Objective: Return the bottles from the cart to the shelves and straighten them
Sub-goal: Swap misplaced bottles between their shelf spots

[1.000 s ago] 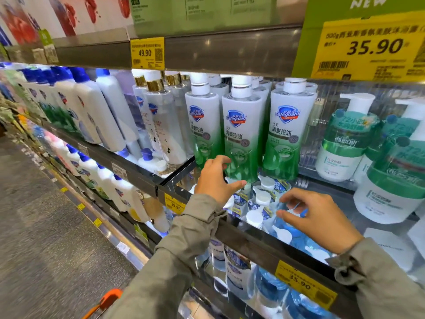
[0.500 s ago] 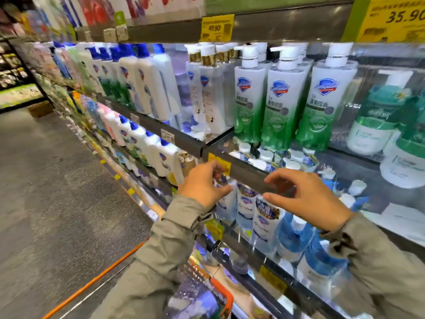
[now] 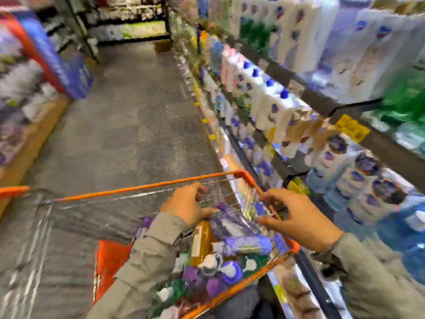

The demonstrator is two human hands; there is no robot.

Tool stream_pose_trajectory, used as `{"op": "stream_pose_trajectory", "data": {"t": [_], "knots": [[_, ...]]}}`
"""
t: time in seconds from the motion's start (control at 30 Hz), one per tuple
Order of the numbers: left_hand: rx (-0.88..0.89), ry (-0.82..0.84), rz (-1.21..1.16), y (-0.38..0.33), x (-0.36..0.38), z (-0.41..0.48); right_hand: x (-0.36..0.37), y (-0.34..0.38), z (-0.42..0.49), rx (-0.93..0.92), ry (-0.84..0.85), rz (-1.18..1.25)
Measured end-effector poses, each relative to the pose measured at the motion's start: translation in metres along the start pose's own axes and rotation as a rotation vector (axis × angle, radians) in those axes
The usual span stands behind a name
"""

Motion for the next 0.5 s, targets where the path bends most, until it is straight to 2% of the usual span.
{"op": "stream_pose_trajectory", "data": {"t": [0.2, 0.33, 0.4, 0.5], "knots": [[-0.230, -0.037, -0.042, 0.112, 0.019, -0.044, 0.098, 0.019, 0.025, -0.096, 0.200, -0.024], [-0.405, -0.058, -0.058, 0.176, 0.049, -0.053, 0.158, 0.003, 0.047, -0.139, 0.368, -0.046], [-0.454, -0.057, -0.076, 0.199, 0.066, -0.049, 0.184, -0.014, 0.062, -0.133, 0.416, -0.083], [-0.465, 0.033, -0.020, 0.222, 0.096, -0.039, 0.220, -0.041, 0.078, -0.096, 0.514, -0.124]]}}
Point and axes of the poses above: each hand's wrist, its own z-axis towards the middle knuckle, its own x-axis out of the palm, y = z × x, the point moved 4 cm from there along z, towards the middle knuckle, and after that the axes turned 2 degrees about -z, right-handed, at the moved point
